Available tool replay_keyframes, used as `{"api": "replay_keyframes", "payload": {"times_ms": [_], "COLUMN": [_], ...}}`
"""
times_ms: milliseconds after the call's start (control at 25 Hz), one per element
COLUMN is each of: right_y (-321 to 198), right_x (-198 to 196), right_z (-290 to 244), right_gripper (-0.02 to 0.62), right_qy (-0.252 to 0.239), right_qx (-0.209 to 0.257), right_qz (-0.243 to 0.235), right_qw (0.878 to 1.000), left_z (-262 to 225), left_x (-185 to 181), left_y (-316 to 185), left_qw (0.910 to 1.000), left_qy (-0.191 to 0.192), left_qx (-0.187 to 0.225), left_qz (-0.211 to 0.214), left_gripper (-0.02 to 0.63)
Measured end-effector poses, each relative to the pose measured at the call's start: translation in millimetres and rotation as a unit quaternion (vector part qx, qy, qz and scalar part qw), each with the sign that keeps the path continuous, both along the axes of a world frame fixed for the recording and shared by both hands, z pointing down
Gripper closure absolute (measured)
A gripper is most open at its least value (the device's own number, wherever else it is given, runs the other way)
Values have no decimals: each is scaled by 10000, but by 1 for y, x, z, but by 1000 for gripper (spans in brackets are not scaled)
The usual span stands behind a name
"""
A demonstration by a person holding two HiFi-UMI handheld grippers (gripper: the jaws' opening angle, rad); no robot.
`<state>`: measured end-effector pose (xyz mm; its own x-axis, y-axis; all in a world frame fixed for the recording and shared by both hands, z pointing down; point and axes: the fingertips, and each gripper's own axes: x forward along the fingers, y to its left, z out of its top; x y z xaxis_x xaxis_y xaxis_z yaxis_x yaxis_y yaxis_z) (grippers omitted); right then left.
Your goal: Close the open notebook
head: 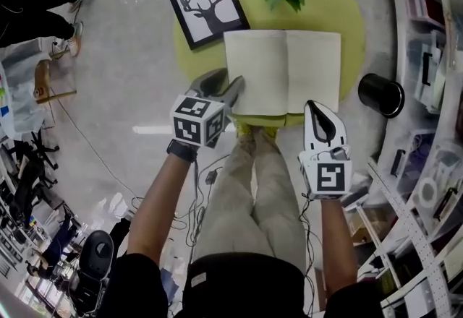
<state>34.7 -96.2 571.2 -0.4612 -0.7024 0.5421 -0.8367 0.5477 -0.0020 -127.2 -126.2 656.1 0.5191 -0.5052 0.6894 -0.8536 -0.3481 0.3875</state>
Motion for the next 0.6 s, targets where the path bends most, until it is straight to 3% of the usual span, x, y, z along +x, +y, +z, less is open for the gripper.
{"api": "replay_keyframes", "payload": {"times_ms": [160,400,600], "right_y": [4,8,8], "right_x": [-1,13,17], "right_z": [4,3,-2], "right_gripper": [595,594,594], "right_qy": [-13,-223,-213], "right_qx": [57,-362,-282], "right_qz": [-93,250,229], "right_qw": [9999,9988,9991], "left_z": [0,1,-3], "left_x": [-2,-5,-3], "left_y": [-1,-1,-1], "left_qw": [9999,9996,9995], "left_qy": [-96,-185,-136], "left_qx": [110,228,264], "left_qz": [3,-46,-76], "left_gripper": [428,454,456]}}
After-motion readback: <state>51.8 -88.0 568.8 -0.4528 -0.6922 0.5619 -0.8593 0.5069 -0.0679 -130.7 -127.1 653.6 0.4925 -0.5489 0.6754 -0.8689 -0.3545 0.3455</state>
